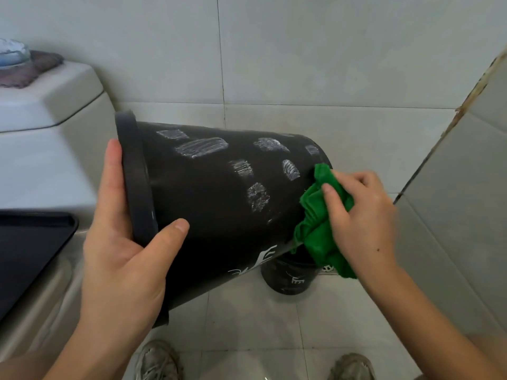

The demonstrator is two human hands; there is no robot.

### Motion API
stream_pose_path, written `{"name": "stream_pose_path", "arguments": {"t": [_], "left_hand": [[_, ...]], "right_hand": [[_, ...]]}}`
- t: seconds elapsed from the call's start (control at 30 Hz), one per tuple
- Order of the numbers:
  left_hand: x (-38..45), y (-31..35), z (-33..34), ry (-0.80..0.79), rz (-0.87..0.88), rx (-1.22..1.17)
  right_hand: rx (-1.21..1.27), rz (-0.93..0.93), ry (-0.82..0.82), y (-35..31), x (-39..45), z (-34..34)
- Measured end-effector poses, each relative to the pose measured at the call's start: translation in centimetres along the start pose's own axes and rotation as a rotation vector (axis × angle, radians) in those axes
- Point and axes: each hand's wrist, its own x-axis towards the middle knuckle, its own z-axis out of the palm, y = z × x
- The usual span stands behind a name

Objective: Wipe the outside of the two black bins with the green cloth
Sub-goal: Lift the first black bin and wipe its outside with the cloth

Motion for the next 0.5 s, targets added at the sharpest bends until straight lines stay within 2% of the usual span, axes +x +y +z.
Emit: {"name": "stream_pose_path", "arguments": {"t": [0.07,0.17,0.23,0.3,0.37,0.43,0.5], "left_hand": [[0.0,-0.2,0.2,-0.004,-0.009,-0.027],[0.3,-0.7,0.3,0.026,0.002,-0.041],[0.6,-0.9,0.0,0.034,0.012,-0.011],[0.7,-1.4,-0.8,0.036,0.017,-0.009],[0.8,-1.5,-1.4,0.043,0.016,0.035],[0.6,-1.4,-1.2,0.033,0.009,0.014],[0.5,-1.1,-0.4,0.023,0.014,-0.015]], "right_hand": [[0.03,-0.107,-0.001,-1.2,-1.5,0.3],[0.155,-0.421,-0.081,-3.5,-5.7,0.5],[0.15,-0.556,-0.099,-3.7,-6.1,0.2],[0.135,-0.472,-0.027,-2.5,-4.4,0.1],[0.121,-0.209,0.036,-1.0,-1.7,-0.1],[0.06,-0.012,0.032,-0.1,-0.1,-0.1],[0.056,-0.032,0.02,-0.7,-0.9,0.3]]}}
